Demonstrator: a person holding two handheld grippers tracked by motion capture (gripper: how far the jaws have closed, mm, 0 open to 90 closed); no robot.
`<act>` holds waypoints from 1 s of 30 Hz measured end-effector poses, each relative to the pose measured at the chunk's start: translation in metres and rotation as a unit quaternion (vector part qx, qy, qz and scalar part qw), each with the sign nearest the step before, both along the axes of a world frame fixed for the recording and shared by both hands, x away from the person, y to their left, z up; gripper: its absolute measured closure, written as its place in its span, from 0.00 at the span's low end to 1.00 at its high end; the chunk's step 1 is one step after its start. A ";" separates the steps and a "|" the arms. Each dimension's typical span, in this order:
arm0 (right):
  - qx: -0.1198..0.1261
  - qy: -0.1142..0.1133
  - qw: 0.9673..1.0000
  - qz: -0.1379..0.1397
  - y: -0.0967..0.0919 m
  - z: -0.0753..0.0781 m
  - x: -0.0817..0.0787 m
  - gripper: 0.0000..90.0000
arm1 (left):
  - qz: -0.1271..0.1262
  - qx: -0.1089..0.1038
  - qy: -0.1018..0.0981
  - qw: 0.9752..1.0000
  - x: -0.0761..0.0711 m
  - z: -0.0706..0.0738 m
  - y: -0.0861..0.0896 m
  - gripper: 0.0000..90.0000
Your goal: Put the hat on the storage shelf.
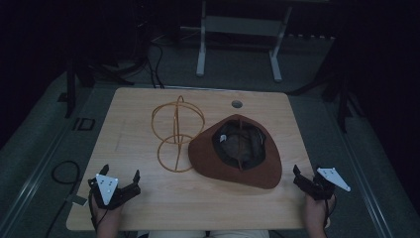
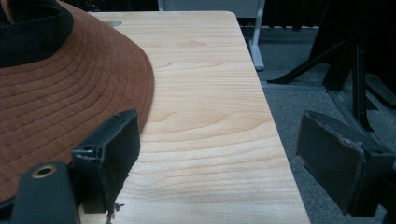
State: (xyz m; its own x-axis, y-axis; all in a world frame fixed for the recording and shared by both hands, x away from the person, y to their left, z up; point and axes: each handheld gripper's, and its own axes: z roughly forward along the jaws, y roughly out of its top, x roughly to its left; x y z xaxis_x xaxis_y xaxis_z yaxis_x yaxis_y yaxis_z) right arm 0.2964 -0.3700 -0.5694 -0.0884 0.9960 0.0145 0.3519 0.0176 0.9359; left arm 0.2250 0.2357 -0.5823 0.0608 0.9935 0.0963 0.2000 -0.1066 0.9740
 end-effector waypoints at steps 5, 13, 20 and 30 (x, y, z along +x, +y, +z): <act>0.003 0.000 1.000 0.004 0.001 0.000 0.002 0.15 | -0.006 0.010 -0.001 1.000 0.000 0.000 -0.003 0.02; -0.018 0.010 1.000 0.019 0.007 0.003 0.001 0.16 | -0.003 0.019 0.015 1.000 -0.001 0.001 -0.010 0.02; -0.018 0.044 0.998 0.034 0.014 0.024 0.000 0.14 | -0.016 -0.013 0.019 1.000 -0.004 0.007 -0.015 0.02; -0.020 0.069 0.995 0.071 0.030 0.051 0.013 0.14 | -0.064 -0.004 0.044 0.997 -0.008 0.014 -0.027 0.02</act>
